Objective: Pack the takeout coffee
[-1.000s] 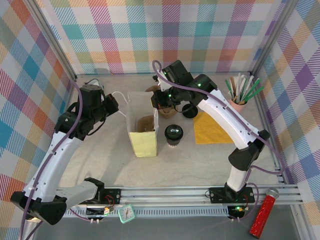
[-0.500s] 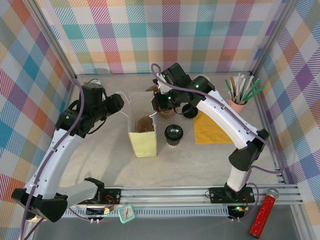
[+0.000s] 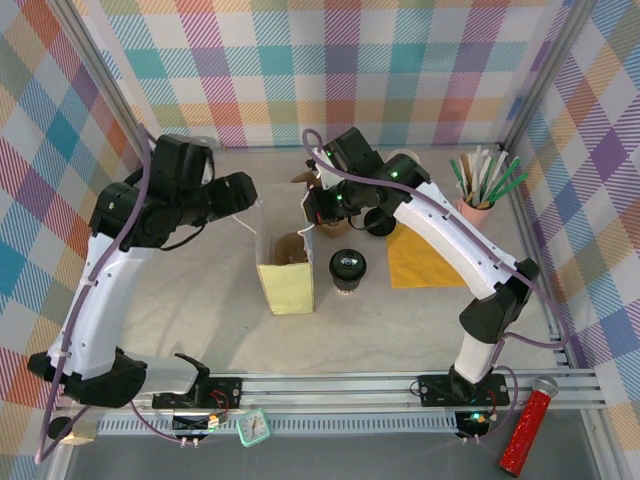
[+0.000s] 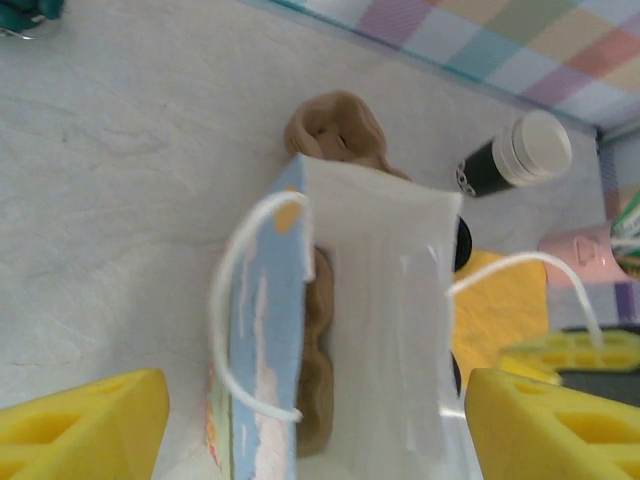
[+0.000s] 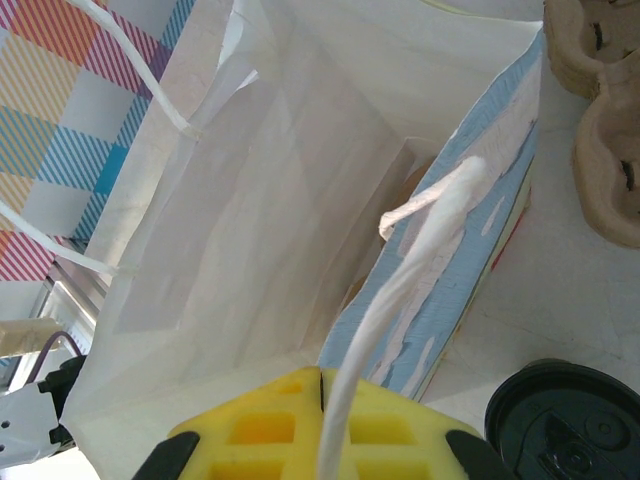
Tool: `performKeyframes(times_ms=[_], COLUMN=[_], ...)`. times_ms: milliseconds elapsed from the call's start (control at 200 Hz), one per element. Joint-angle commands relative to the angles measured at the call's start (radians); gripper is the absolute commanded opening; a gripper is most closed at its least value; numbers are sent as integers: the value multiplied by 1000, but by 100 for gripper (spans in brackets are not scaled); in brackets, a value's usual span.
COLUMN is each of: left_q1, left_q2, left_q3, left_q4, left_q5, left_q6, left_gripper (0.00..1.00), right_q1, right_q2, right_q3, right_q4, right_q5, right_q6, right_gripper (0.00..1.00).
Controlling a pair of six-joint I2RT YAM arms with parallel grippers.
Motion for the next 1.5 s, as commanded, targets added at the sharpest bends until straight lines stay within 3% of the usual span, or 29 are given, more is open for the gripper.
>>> performKeyframes(times_ms=[0,275,430,1490], left_q1=[-66,-167,-185,-199], left_q2=[48,133,148,161], left_q3=[84,129,128,84], left_q4=[-148,-172,-160,-136], left_q5=[-60,-75,-65,-11], left_q6=[-20,-58,-66,-55], left_gripper=[74,57,53,52], right_q1=[0,-4,-11,-28], right_q2=[-38,-53,-61,-63], right_q3=[-17,-33,-46,-49], right_q4=[20,31,35,38], right_q5=[-6,3,3,-34], right_q6=[4,7,12,16], right_gripper=[0,0,0,0])
